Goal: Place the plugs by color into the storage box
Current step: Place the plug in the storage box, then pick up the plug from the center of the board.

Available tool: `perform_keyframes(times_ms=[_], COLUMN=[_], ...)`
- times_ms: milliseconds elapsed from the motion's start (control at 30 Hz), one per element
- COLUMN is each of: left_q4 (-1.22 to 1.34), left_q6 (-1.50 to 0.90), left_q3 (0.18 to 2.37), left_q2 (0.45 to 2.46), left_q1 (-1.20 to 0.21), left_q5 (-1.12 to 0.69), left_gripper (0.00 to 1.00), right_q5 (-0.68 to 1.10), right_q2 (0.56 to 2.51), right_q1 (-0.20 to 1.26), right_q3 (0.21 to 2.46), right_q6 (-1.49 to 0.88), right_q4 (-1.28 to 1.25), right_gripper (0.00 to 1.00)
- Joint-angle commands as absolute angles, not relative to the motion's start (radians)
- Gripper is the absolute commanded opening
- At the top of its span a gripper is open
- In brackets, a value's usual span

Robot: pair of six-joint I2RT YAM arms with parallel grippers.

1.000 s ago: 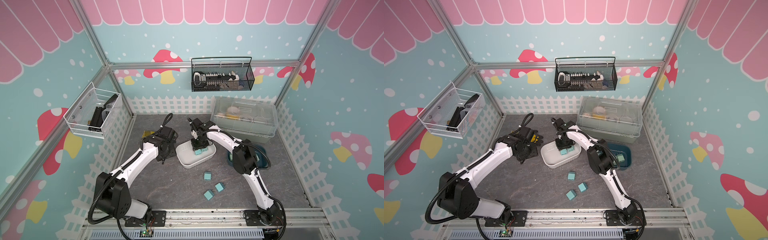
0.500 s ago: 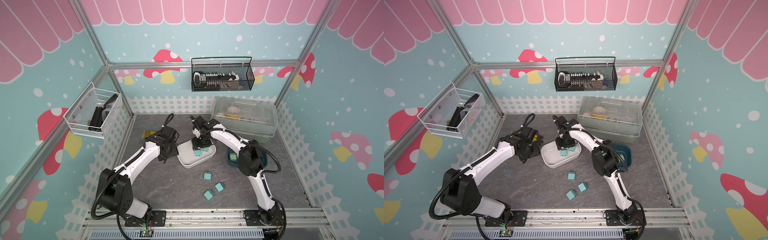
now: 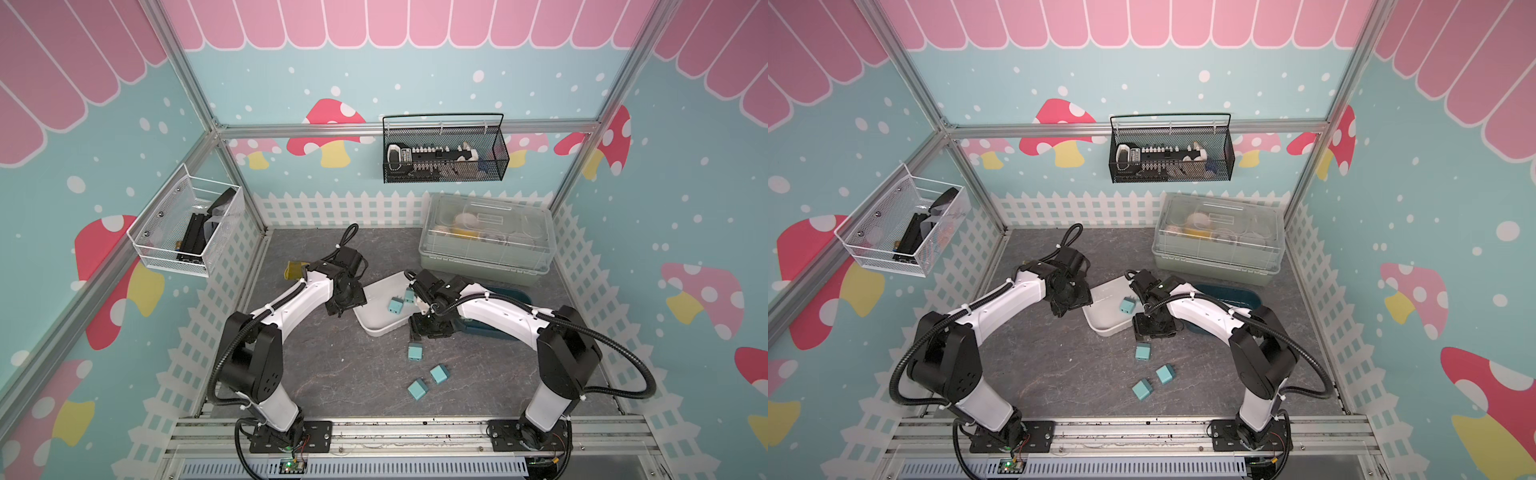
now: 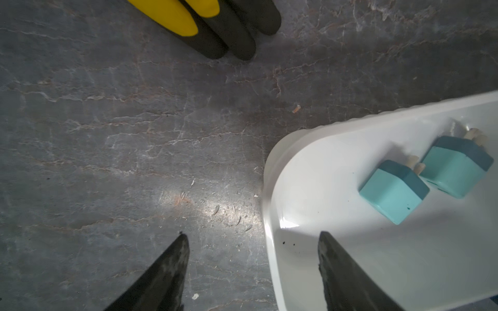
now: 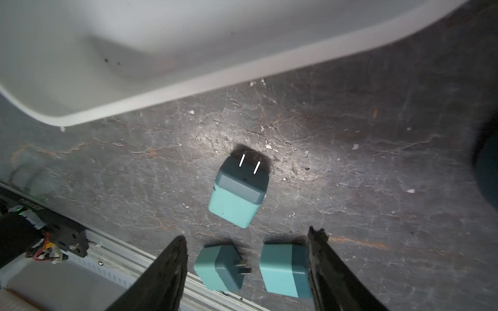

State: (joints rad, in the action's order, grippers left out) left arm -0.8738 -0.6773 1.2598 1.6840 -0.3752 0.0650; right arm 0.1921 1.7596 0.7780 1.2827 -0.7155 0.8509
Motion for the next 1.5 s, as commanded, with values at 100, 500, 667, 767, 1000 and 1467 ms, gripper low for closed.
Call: perform_keyframes(times_ms=[100, 500, 667, 767, 1000, 1467], left_q4=[-0.85, -0.828, -0.814, -0.813, -0.815, -0.818], left_q6=[-0.699, -0.704, -0.715, -0.711, -0.707, -0.712], left_q3=[1.293, 1.252, 1.241, 1.254, 1.284, 1.338], left_q2=[1.736, 1.713, 1.716, 1.728, 1.752, 1.795], left_q1=[-0.376, -0.375, -0.374, -0.374, -0.374, -0.374], left_q5=[0.035, 0.036, 0.026, 0.023, 0.01, -0.004], left_gripper=[0.73, 0.73, 0.73, 0.73, 0.73, 0.73], right_q5=[0.177, 0.14, 0.133, 0.118, 0.113, 0.048], right_q2=[1.852, 1.892, 1.832, 1.793, 1.785, 1.624], right_q1=[0.818, 0.828, 0.827, 0.827, 0.827, 0.78], right_q3=[1.278, 1.22, 1.17, 1.159, 1.18, 1.145], right_q6=[-0.812, -0.785, -0.766, -0.765, -0.749, -0.706], right_q4=[0.689, 0.709, 0.723, 0.729, 0.741, 0.809], right_gripper=[0.7, 0.66, 0.6, 0.61, 0.43, 0.37])
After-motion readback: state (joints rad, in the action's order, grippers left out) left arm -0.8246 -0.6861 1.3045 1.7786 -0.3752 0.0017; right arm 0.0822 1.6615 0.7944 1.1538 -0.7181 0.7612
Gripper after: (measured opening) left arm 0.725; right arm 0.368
